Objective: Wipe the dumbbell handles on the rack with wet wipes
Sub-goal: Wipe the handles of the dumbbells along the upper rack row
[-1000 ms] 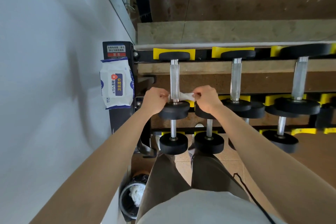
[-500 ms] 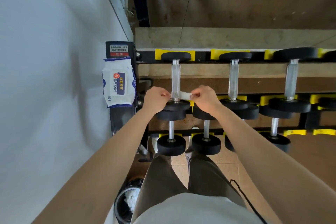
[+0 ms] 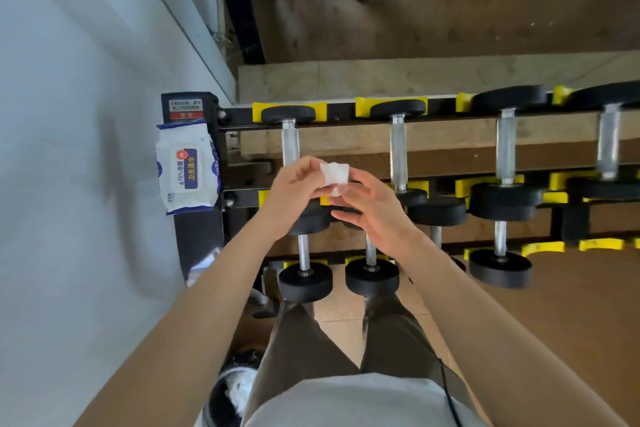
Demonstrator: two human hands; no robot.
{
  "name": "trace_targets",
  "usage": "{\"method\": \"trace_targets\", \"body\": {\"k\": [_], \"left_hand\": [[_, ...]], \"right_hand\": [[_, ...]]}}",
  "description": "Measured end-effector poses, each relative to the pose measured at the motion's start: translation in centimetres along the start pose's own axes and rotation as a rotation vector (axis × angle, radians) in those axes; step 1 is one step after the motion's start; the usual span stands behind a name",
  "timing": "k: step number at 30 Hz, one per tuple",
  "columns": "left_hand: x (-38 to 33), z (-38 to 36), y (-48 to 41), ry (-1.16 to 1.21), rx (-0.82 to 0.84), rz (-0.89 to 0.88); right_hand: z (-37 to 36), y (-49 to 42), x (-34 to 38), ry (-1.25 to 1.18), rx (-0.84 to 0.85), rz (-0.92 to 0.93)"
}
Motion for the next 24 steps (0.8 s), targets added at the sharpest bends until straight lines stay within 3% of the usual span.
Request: {"method": "trace_targets", "body": {"k": [4,8,11,16,24], "left_hand": [[-0.5,-6.5,-0.9,-0.284,-0.174,-0.089],[-1.0,-12.1,-2.5,-0.322,-0.297,-0.073],[-1.8,-14.8,-4.0,-0.355,-0.301,-0.073],[-0.7,-15.4,-6.3,-0.432,-0.399,0.061],[0.6,-15.0,-7.9,-0.463,-0.444,0.161]], "right_hand": [[5.5,0.9,3.2,0.041,-0.093,0.081],[10.8,0.3,6.5,0.090,-0.113,0.075],[13.6,-1.3,8.3,0.268,-0.146,0.147],[16.6,-5.5,9.9,0.435,-0.332,0.280],[13.5,-8.7,11.2,0.751,-0.272,0.548]]}}
Point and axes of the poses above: each hand's wrist, its own y-axis away from the middle knuckle, its own z-axis out of the back of the hand, x = y × z, the point moved 4 cm from there along -y, towards the middle knuckle, and after that the axes turned 12 degrees about -y, right-handed, at the moved point
